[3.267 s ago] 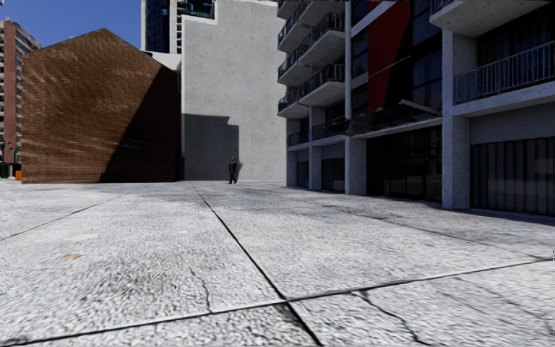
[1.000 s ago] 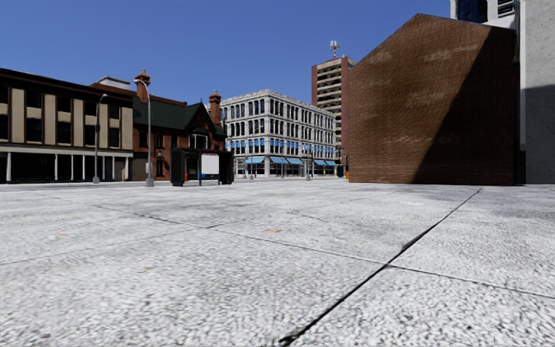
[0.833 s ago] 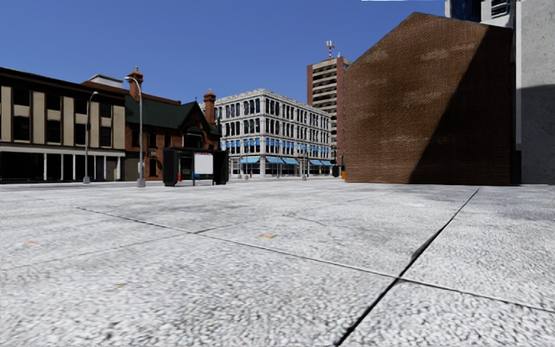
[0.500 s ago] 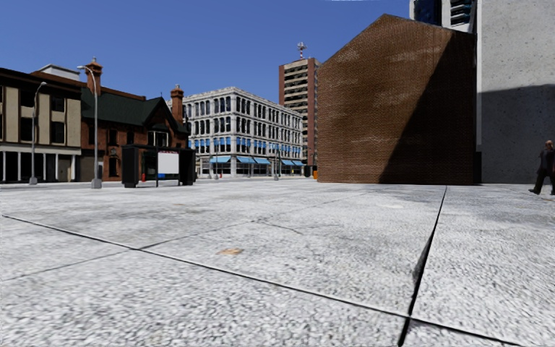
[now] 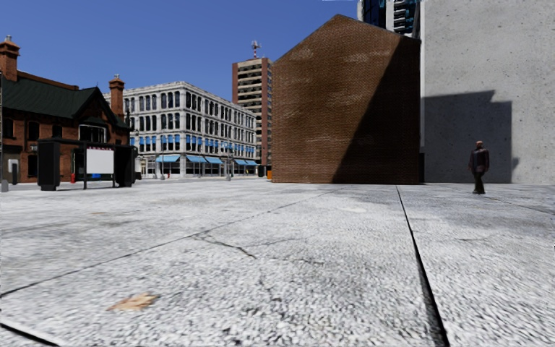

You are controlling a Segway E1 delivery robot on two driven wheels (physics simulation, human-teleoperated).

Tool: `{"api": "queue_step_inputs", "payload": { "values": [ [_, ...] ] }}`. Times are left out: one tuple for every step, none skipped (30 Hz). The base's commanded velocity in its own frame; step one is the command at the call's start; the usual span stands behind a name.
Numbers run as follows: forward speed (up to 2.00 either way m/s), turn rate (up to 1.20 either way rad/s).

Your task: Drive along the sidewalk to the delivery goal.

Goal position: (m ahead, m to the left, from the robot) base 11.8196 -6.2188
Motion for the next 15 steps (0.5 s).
{"api": "queue_step_inputs", "payload": {
  "values": [
    [1.98, -0.45],
    [1.98, -0.45],
    [1.98, -0.45],
    [1.98, -0.45],
    [1.98, -0.45],
    [1.98, -0.45],
    [1.97, -0.45],
    [1.90, -0.43],
    [1.90, -0.43],
    [1.81, 0.00],
    [1.75, 0.00],
    [1.68, 0.00],
    [1.68, 0.00],
    [1.51, 0.00],
    [1.34, 0.00]
  ]
}}
